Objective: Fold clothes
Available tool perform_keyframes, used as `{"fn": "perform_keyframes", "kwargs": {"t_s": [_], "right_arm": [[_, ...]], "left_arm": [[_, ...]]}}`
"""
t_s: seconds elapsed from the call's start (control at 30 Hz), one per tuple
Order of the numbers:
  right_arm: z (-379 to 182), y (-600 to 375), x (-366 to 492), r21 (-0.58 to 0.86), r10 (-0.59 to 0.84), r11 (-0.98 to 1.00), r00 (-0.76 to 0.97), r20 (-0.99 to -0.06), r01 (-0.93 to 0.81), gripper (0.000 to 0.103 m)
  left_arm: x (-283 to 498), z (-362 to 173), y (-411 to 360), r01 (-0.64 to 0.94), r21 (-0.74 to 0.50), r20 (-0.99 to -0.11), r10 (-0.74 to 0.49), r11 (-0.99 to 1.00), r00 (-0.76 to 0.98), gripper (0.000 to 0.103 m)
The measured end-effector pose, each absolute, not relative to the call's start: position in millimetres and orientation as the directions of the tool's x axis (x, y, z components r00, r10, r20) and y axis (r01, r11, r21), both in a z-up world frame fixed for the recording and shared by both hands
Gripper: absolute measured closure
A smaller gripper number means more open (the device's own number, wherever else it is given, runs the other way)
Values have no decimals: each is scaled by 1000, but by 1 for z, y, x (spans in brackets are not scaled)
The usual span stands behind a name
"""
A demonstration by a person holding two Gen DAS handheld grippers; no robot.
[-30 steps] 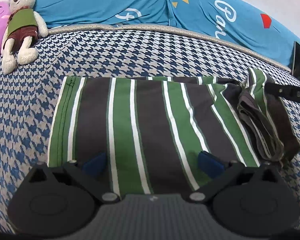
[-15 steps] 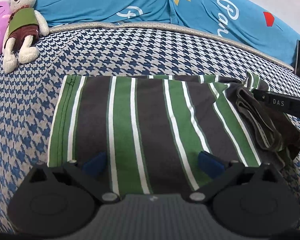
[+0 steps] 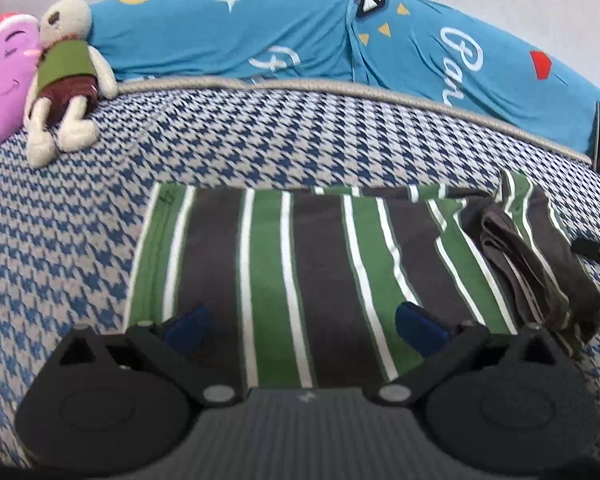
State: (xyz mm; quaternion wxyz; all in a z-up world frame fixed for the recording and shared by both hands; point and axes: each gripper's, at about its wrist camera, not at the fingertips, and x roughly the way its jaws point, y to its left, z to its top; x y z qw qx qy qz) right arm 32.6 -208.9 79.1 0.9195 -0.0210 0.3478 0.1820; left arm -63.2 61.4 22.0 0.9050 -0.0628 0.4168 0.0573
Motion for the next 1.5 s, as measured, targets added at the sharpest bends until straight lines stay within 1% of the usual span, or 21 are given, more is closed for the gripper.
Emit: {"fn": "perform_keyframes", "kwargs": {"t_s": [0.1, 0.2, 0.3, 0.47, 0.63, 0.8, 0.97, 1.17, 1.33, 1.5], "right_arm": [[72, -207, 25, 59, 301, 934, 683, -665, -354, 73], [58, -199, 25, 11, 267, 929, 651, -710, -369, 72], [62, -197, 19, -17, 262, 926, 675, -689, -377, 72], [77, -211, 4, 69, 317, 931, 700, -641, -359, 72], [86, -207, -20, 74, 387, 898, 701, -598, -433, 72], [84, -190, -30, 132, 505, 830, 629, -591, -542, 72], [76, -167, -45, 174, 596, 747, 531, -602, -642, 72], [63, -134, -75, 180, 678, 629, 420, -603, -756, 71], [55, -113, -92, 167, 705, 556, 355, -614, -815, 71], [51, -95, -102, 138, 721, 500, 322, -614, -855, 69]], "left_arm": [[-65, 26, 69, -177, -69, -755, 65, 982, 653, 0], [-68, 31, 78, -194, -71, -748, 77, 978, 660, 0], [-73, 36, 87, -207, -69, -738, 90, 976, 669, 0], [-78, 49, 110, -236, -95, -722, 96, 967, 685, 0], [-84, 51, 131, -272, -87, -724, 127, 958, 678, 0], [-89, 49, 150, -302, -105, -736, 130, 947, 664, 0], [-93, 45, 164, -322, -123, -752, 124, 939, 647, 0], [-96, 37, 183, -348, -201, -783, 64, 916, 619, 0], [-95, 30, 188, -332, -272, -804, -24, 903, 594, 0], [-94, 29, 189, -301, -302, -805, -73, 904, 588, 0]]}}
